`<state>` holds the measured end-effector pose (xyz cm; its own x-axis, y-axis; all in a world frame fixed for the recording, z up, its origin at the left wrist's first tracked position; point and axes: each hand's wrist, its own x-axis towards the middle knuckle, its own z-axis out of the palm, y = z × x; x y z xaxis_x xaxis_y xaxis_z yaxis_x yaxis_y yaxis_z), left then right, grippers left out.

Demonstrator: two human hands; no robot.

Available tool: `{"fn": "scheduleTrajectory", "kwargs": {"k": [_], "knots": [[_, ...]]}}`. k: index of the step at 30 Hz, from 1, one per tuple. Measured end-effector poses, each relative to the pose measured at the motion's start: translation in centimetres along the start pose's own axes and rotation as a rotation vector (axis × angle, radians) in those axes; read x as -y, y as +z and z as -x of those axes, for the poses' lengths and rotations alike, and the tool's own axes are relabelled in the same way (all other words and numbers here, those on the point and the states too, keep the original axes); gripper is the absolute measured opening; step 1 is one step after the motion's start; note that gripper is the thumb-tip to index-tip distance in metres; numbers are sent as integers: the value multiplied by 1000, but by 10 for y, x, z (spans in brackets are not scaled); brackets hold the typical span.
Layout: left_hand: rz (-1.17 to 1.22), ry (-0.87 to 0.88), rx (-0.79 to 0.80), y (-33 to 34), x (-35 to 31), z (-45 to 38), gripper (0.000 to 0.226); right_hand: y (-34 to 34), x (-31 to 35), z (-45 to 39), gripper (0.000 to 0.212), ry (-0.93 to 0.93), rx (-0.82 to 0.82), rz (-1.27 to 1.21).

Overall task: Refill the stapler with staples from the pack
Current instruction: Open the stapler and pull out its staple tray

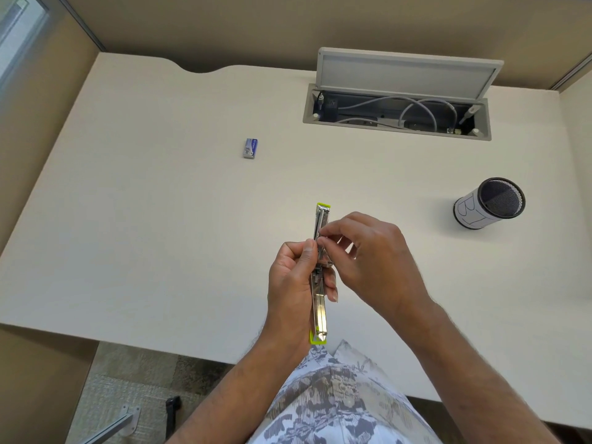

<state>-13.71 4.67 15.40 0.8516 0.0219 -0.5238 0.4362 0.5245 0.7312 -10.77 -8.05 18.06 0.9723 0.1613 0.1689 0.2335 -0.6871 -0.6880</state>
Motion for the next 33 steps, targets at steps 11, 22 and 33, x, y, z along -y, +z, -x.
{"fn": "scheduleTrajectory", "kwargs": {"k": [11, 22, 33], "knots": [[-21, 0, 33, 1, -1, -1, 19, 1, -4, -2, 2, -36, -34, -6], [-40, -10, -7, 4, -1, -3, 18, -10, -13, -10, 10, -26, 178, -82], [-71, 19, 26, 1, 2, -4, 20, -18, -14, -23, 6, 197, 311, -275]]}}
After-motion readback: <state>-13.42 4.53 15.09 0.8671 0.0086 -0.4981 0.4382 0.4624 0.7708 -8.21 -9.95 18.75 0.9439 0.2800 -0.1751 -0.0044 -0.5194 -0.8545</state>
